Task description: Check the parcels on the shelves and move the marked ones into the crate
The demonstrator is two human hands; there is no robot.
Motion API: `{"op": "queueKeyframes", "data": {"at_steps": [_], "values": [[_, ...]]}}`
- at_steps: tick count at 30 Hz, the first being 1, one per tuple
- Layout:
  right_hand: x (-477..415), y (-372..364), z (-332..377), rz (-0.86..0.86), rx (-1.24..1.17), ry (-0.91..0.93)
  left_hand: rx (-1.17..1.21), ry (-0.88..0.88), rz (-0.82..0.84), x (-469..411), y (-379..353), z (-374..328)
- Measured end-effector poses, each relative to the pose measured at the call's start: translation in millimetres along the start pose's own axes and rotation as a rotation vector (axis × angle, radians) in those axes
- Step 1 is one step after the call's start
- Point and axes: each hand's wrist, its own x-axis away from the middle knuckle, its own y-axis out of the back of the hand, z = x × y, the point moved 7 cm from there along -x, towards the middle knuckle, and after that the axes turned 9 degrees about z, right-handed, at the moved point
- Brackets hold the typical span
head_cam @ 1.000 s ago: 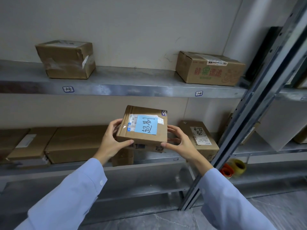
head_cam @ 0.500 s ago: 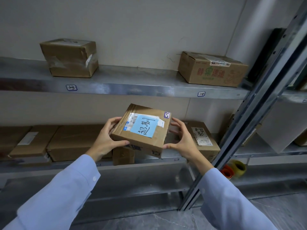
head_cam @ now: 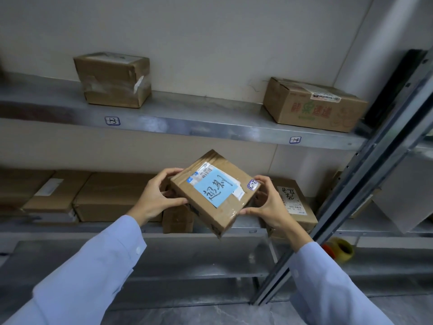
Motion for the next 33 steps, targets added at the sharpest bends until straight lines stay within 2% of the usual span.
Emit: {"op": "queueKeyframes", "data": {"at_steps": [5,9,12,20,26,33], "values": [[-2.2,4.7,-8.3,-0.001,-0.039,0.000,-0.022,-0.003,-0.074,-4.3,-3.0,5.0],[-5.8,2.6,-14.0,0.040,-0.002,0.023,0.080,0.028,-0.141,-6.5,-13.0,10.6],[-7.6,4.9,-23.2,-0.001,-0.011,-0.001,0.148,0.054,-0.181,-8.2,-18.8,14.4],[-11.8,8.2,-34.1,-0.085,-0.050,0.029,0.075,0.084,-0.193,-12.8,-33.9,18.3],[-15.4,10.2,-47.9,-0.120,-0.086,0.033,0.038,0.158,-0.098,-13.6,-61.5,24.1],[-22.1,-7.7,-59.6,-0.063,-0.095,0.038,-0.017,0.306,0.032,-2.8,-79.9,36.4]]}}
